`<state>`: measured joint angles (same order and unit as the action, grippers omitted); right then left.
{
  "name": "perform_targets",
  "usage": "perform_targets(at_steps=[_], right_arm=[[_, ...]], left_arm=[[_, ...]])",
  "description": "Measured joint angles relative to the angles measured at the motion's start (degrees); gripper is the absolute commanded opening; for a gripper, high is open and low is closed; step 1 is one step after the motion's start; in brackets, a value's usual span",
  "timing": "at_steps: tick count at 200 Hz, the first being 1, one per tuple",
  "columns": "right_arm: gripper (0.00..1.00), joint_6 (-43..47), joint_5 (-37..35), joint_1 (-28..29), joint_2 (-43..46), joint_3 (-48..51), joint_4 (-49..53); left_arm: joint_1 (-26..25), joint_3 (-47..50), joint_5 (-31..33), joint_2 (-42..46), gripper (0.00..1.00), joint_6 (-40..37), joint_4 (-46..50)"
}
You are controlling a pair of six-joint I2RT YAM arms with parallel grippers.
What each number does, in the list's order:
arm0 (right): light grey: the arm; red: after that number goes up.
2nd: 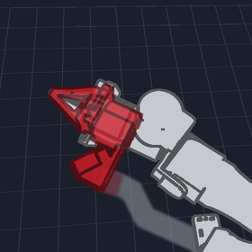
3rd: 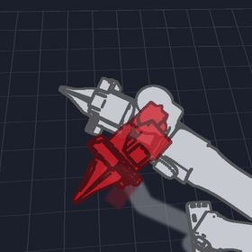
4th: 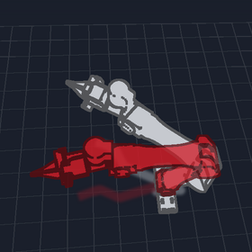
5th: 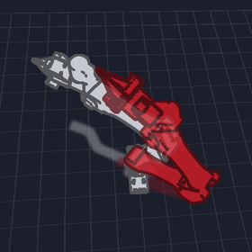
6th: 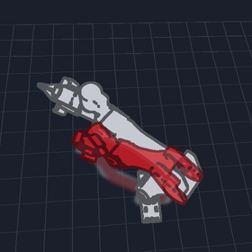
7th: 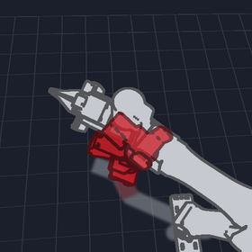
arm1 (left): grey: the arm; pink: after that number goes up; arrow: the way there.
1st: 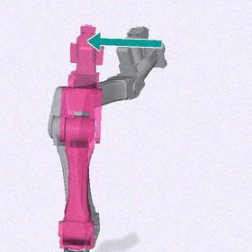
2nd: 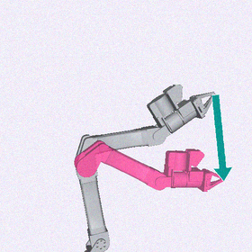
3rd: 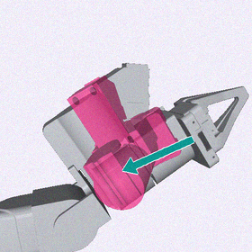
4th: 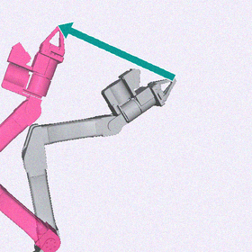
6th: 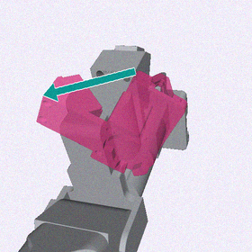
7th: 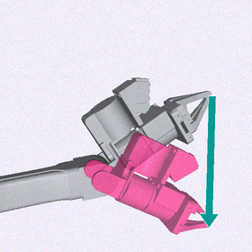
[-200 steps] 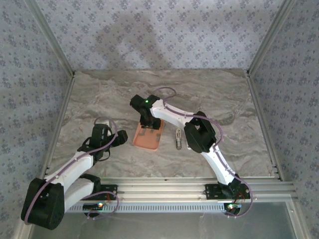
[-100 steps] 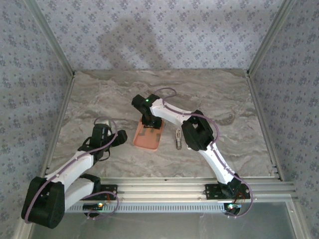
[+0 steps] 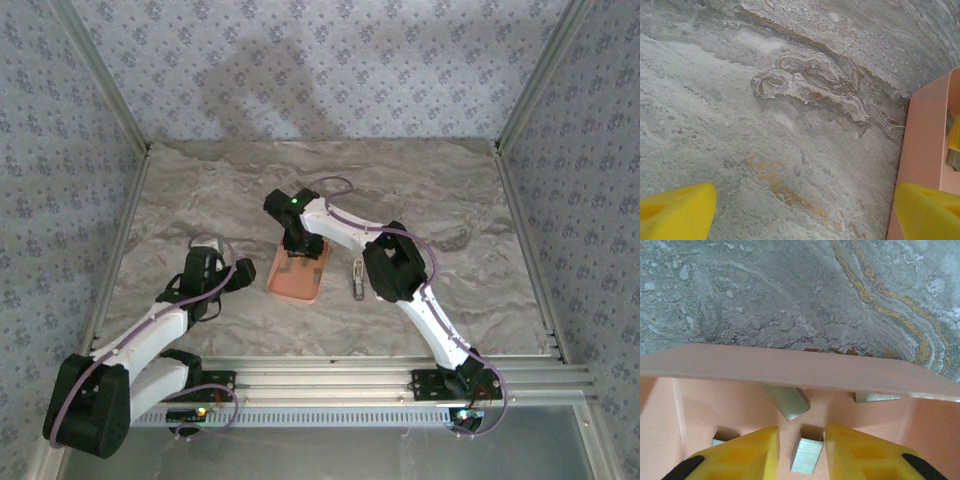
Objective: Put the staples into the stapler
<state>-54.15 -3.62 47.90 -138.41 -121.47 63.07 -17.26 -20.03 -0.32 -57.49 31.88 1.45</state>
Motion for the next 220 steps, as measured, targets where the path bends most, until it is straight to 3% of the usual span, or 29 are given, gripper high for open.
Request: perform_targets(at_steps=[87, 220], right_arm=[[0.21, 0.3, 0.0, 0.1, -1.3, -1.0, 1.5], [0.19, 1.3, -3.0, 2.1, -1.0, -1.0, 0.4]], left_arm=[[-0.5, 0.0, 1.1, 0.0, 0.92, -1.0, 0.0], [-2.4, 0.0, 2.3, 0.0, 0.93, -2.1, -0.2]])
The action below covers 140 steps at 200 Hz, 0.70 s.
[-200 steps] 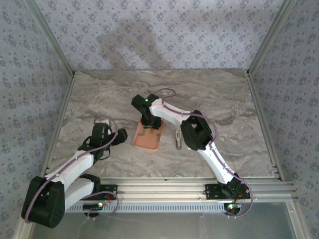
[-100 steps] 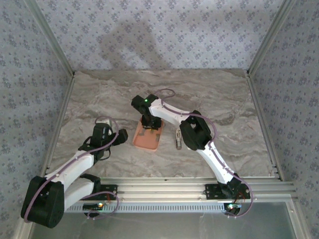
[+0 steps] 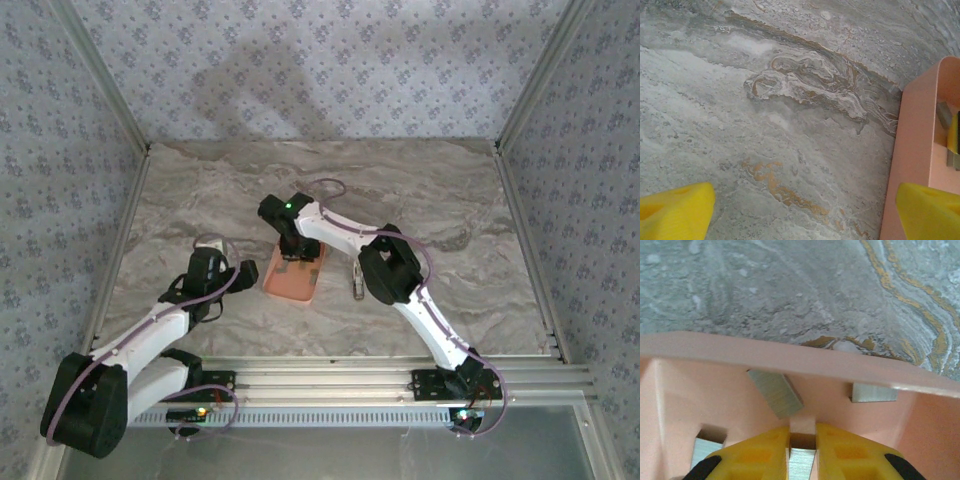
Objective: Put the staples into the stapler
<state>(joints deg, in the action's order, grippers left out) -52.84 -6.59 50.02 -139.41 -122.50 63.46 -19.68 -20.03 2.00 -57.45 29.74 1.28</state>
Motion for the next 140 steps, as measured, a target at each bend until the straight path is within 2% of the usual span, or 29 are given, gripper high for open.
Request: perform_targets(at_steps=[36, 83, 140], right_arm=[[0.19, 1.1, -4.4, 2.1, 6.6, 9.1, -6.0], [0.19, 1.5, -10.1, 3.8, 23.7, 26.9, -17.1], [0.19, 4.2, -15.5, 4.0, 42.8, 48.4, -28.3]], left_arm=[[-0.2, -0.1, -1.2, 0.5, 0.93, -0.7, 0.0], [-0.9, -1.2, -5.2, 1.2, 0.91, -0.6, -1.8], [-9.9, -3.8, -3.4, 1.1, 0.91, -0.6, -3.0]])
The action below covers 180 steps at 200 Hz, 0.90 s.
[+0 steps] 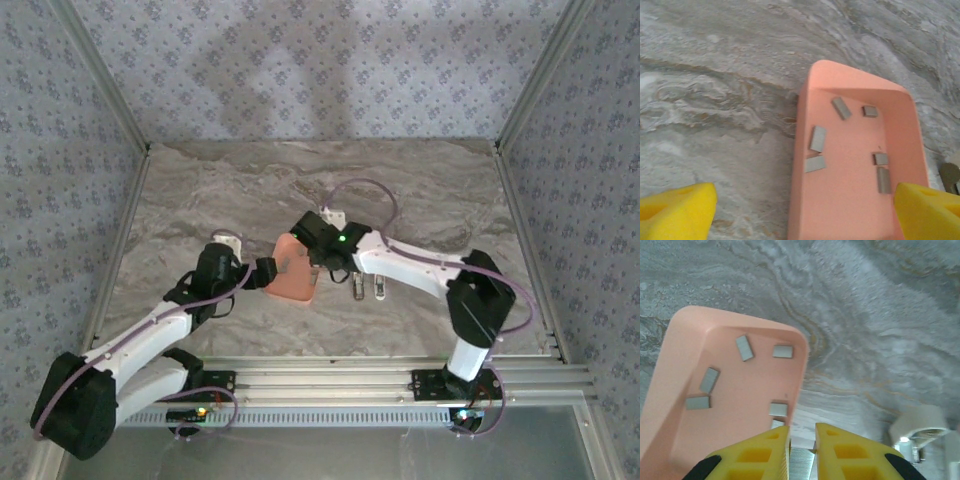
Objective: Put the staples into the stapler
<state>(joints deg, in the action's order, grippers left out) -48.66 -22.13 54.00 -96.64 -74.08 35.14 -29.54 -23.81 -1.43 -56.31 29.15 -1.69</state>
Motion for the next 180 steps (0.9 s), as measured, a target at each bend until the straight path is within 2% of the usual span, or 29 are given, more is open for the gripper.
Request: perform_targets(at_steps=[39, 88, 134, 180], right_arm=[[0.19, 3.4, -2.9, -0.1, 14.1, 14.5, -4.7], [0.19, 7.8, -5.1, -1.4, 28.6, 28.0, -7.2], [0.19, 10.6, -5.1, -3.5, 38.8, 38.2, -8.5], [0.19, 13.7, -3.2, -5.2, 41.2, 42.2, -10.3]], left_arm=[[-6.9, -2.4, 4.6, -1.5, 0.91, -0.3, -1.6], [-13.0, -6.5, 8.4, -9.8, 0.91, -1.7, -3.6], [-15.0, -11.0, 8.9, -14.5, 0.91, -2.3, -5.6], [-15.1, -11.4, 9.4, -16.6, 0.91, -2.4, -7.5]])
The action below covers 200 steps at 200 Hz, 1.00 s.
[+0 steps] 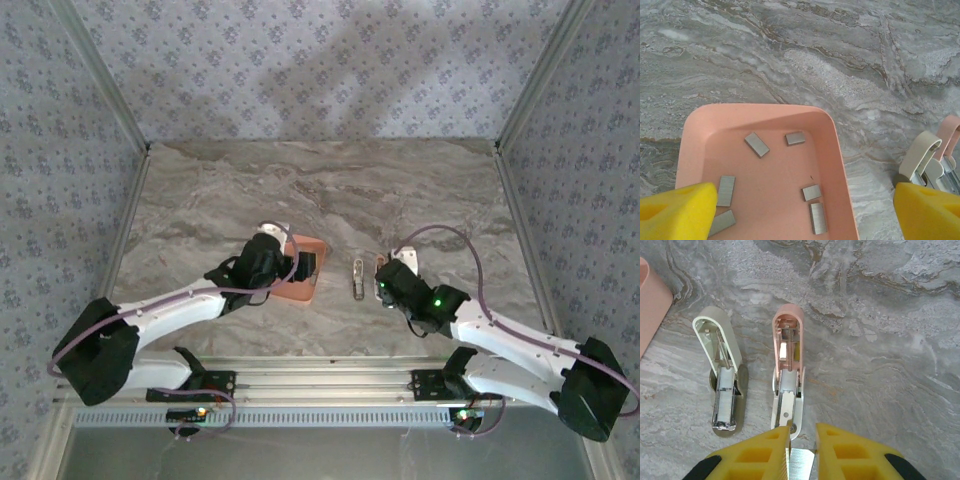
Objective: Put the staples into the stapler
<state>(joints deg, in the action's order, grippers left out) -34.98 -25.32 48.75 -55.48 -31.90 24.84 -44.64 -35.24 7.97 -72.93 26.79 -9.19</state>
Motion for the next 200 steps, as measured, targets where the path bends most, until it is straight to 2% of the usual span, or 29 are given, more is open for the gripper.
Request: perform_targets(at_steps=[79, 127, 200], right_arm=[[0.19, 4.2, 4.1, -3.1, -0.8, 2.8, -5.2], [0.19, 6.3, 5.8, -4.7, -4.3, 3.2, -8.4], [0.19, 7.2, 7.1, -5.0, -8.0, 3.2, -13.1]], left_arm=[[0.0, -0.7, 0.5, -2.5, 0.92, 0.1, -1.4], [0.0, -0.7, 0.6, -2.6, 0.92, 0.1, -1.4], [0.0, -0.7, 1.1, -2.6, 0.92, 0.3, -1.4]])
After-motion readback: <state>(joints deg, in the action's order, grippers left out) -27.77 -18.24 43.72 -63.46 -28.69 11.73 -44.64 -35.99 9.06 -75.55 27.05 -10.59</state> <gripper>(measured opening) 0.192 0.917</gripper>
